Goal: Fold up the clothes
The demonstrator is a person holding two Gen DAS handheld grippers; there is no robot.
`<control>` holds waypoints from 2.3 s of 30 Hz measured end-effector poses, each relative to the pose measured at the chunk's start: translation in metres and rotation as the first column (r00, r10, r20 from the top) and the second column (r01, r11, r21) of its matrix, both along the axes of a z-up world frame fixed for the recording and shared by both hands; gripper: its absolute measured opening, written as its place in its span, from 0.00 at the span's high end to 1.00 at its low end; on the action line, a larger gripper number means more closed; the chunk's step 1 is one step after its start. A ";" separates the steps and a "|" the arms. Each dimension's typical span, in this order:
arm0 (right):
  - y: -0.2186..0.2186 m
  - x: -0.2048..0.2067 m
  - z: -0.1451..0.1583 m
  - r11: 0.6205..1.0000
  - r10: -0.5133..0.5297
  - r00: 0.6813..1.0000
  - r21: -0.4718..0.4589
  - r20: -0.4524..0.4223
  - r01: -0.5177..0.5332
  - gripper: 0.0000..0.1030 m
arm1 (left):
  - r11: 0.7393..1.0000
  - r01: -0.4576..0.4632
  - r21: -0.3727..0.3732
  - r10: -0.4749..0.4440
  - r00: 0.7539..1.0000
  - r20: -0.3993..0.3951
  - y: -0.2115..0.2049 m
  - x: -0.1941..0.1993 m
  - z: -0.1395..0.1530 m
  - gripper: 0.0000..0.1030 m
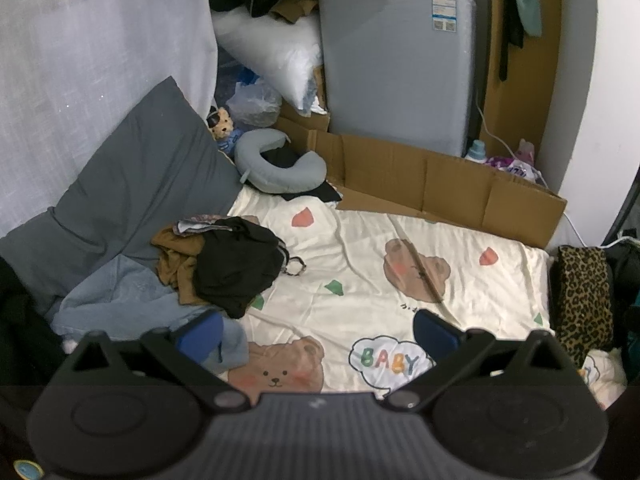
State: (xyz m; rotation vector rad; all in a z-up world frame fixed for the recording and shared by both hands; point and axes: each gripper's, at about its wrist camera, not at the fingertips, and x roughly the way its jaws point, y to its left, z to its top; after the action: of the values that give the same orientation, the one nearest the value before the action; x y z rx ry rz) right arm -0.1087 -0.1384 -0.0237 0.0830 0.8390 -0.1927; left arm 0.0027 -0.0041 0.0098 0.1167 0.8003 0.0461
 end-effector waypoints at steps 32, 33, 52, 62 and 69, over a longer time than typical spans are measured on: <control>-0.008 0.001 0.017 0.996 -0.007 0.999 0.090 0.046 0.003 0.00 | 0.998 0.048 -0.046 -0.049 0.998 -0.025 0.023 0.012 0.017 0.00; -0.008 0.002 0.018 0.996 -0.010 0.999 0.088 0.048 0.006 0.00 | 0.998 0.046 -0.046 -0.047 0.999 -0.024 0.024 0.013 0.018 0.00; -0.012 0.029 0.017 0.993 -0.012 1.000 0.116 0.025 0.009 0.00 | 0.998 -0.006 -0.054 0.008 0.999 0.050 0.060 0.040 0.033 0.00; -0.015 0.058 0.007 0.995 -0.023 1.000 0.097 0.010 0.022 0.00 | 0.996 -0.052 -0.071 0.056 0.996 0.063 0.090 0.063 0.030 0.00; -0.017 0.077 -0.002 0.997 -0.035 0.999 0.070 0.002 0.035 0.00 | 0.995 -0.072 -0.065 0.076 0.995 0.063 0.110 0.082 0.026 0.00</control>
State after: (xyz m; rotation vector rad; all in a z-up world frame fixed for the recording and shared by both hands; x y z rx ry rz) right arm -0.0313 -0.1549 -0.0260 0.1642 0.8415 -0.1959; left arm 0.0843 0.1061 0.0355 0.0255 0.7400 0.0944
